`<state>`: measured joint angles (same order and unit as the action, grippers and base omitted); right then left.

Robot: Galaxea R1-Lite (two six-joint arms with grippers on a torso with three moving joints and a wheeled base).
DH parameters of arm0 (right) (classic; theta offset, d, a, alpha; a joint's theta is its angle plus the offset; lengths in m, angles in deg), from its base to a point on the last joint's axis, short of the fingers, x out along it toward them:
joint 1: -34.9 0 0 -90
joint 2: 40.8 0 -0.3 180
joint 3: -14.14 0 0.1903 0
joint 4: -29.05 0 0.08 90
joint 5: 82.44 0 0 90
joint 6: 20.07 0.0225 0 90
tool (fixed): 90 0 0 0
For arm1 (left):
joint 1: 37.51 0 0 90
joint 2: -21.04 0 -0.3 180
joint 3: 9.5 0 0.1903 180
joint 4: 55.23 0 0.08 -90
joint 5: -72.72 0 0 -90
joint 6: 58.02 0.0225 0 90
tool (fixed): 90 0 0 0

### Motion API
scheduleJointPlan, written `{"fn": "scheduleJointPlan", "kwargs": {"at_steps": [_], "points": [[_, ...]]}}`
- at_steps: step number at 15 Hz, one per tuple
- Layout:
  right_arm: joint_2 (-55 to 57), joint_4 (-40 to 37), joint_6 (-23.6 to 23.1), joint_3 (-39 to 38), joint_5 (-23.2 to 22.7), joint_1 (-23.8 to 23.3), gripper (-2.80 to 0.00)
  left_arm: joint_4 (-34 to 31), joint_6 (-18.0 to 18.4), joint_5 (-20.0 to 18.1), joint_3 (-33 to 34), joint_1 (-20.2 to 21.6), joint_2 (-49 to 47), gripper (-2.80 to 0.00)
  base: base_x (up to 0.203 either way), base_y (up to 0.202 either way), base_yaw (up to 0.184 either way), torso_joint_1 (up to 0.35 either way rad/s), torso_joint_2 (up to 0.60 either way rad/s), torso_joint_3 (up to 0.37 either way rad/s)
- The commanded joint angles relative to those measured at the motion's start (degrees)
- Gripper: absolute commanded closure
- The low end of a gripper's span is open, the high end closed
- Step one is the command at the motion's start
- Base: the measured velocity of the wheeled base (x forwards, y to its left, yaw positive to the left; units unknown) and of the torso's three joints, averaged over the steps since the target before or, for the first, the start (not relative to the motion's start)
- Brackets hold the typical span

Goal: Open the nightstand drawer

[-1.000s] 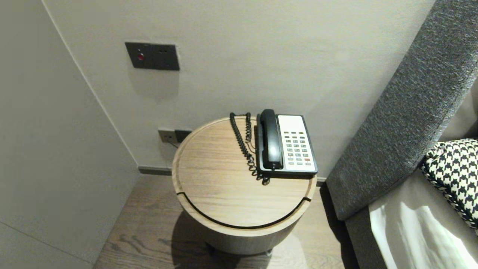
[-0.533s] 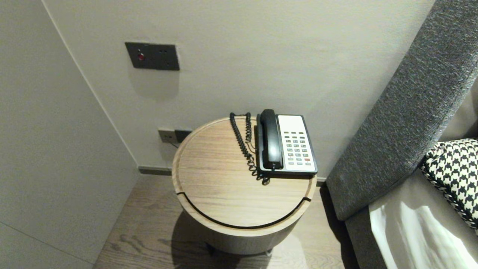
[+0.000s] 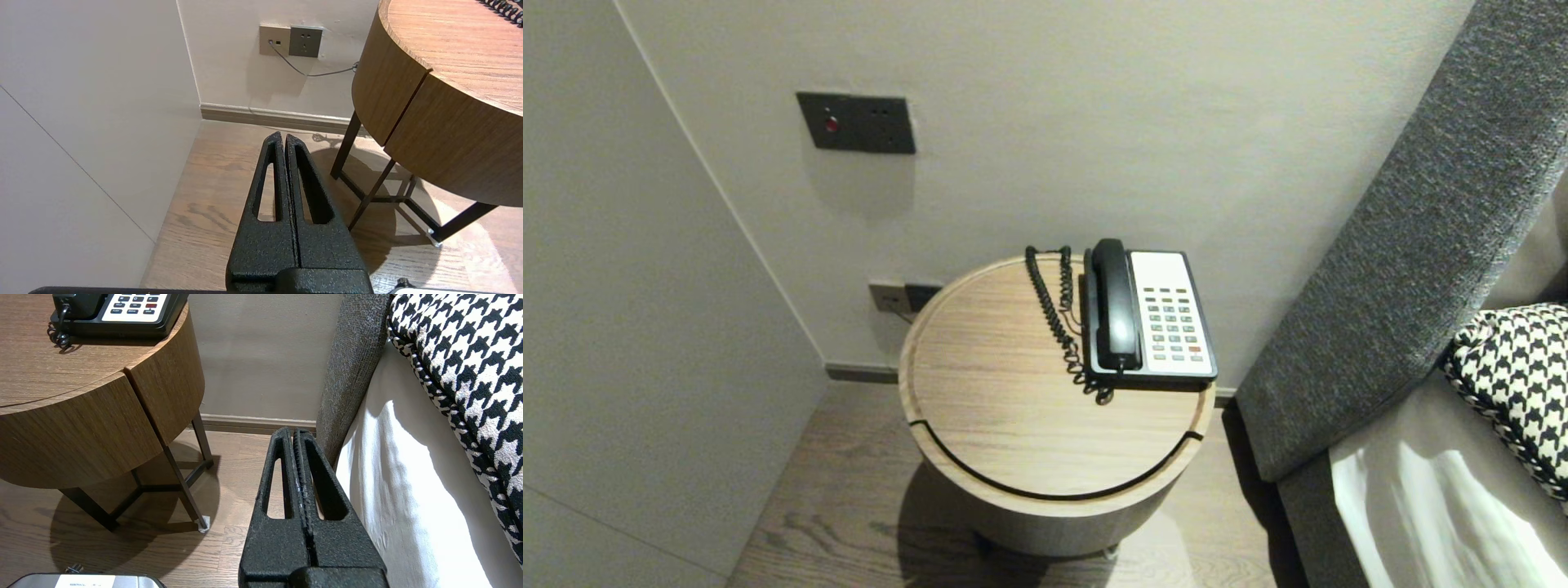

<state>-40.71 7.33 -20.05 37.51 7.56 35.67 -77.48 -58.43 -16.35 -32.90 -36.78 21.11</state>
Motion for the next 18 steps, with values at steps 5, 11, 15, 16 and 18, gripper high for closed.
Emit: {"fn": "scheduleJointPlan", "kwargs": {"at_steps": [5,11,15,16,18], "points": [[0.08,0.02,-0.82,-0.44,-0.09,-0.06,0.00,0.02,-0.03,0.04,0.01,0.05,0.01,0.00,0.000,0.000,0.000,0.000,0.00,0.000],[0.08,-1.92,-0.82,2.54,-1.23,-0.06,0.00,0.02,-0.03,0.04,0.02,-0.03,0.01,0.00,0.000,0.000,0.000,0.000,0.00,0.000],[2.56,-9.90,-0.85,9.45,-3.17,0.08,0.00,0.02,-0.03,0.04,0.02,-0.03,0.01,0.00,0.000,0.000,0.000,0.000,0.00,0.000],[4.84,-9.81,-0.84,10.43,-3.33,0.10,0.00,0.02,-0.03,0.04,0.02,-0.01,0.01,0.00,0.000,0.000,0.000,0.000,0.00,0.000],[10.86,-9.69,-0.80,14.49,-3.46,0.32,0.00,0.02,-0.03,0.04,0.02,-0.01,0.01,0.00,0.000,0.000,0.000,0.000,0.00,0.000]]}}
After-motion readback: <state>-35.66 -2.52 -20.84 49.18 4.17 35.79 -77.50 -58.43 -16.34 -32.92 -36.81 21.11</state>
